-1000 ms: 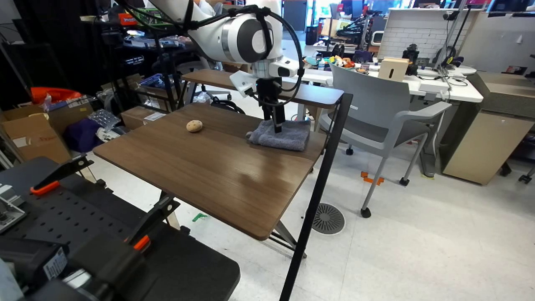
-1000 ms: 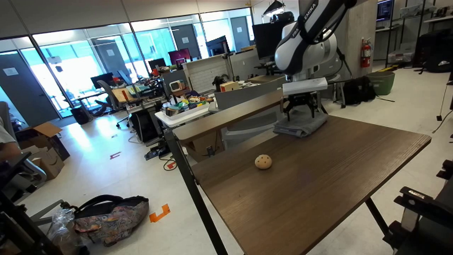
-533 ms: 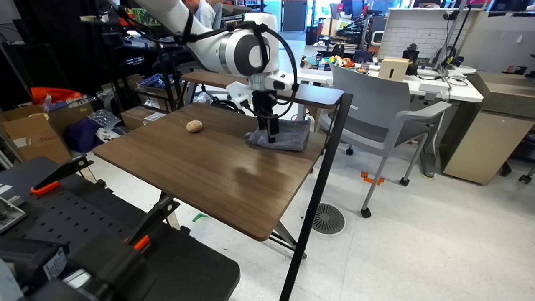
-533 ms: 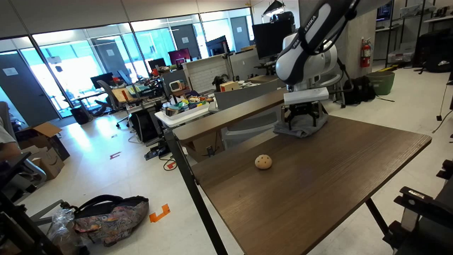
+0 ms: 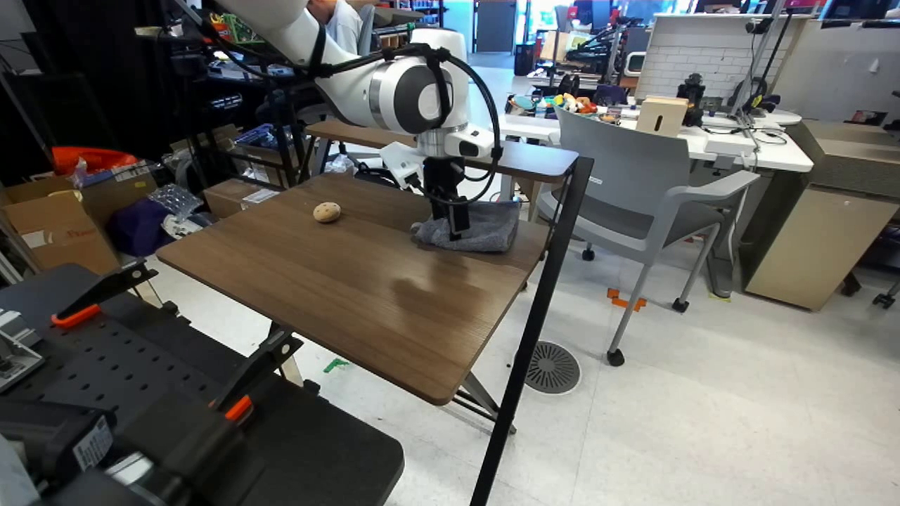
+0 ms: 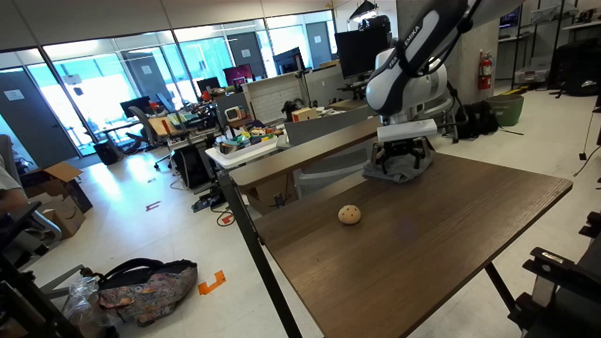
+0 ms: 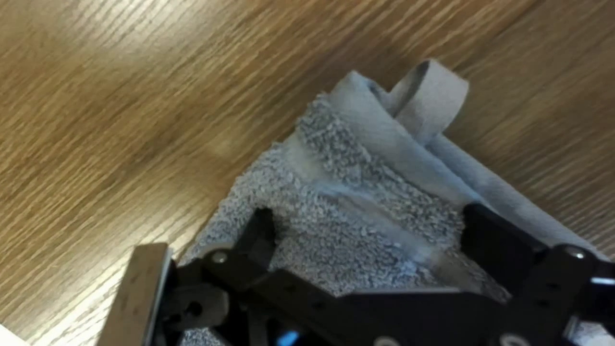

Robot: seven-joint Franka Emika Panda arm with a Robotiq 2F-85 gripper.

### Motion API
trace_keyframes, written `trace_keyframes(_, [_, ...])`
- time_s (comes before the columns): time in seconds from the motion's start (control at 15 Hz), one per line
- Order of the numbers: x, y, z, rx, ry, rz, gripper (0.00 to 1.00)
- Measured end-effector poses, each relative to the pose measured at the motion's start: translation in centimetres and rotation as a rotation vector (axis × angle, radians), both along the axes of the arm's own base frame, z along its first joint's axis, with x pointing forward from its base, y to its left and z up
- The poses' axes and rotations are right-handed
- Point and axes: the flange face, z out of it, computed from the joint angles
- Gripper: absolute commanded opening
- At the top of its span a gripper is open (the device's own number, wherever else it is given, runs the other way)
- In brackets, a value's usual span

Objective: Move the cookie to the left, use the grey towel to wipe the tabletop

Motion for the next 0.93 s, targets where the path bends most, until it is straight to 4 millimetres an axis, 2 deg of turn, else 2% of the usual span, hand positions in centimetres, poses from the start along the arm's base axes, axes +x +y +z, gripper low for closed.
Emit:
trace_keyframes(0.53, [-0.2,0.2,-0.2,0.018,0.012,0.033,1.0])
trace_keyframes(0.87, [-2.1,3.0,-2.4,0.091,0.122,0.173,1.0])
trace_keyframes(0.93, [-2.6,3.5,-2.4,0.104,0.147,0.206,1.0])
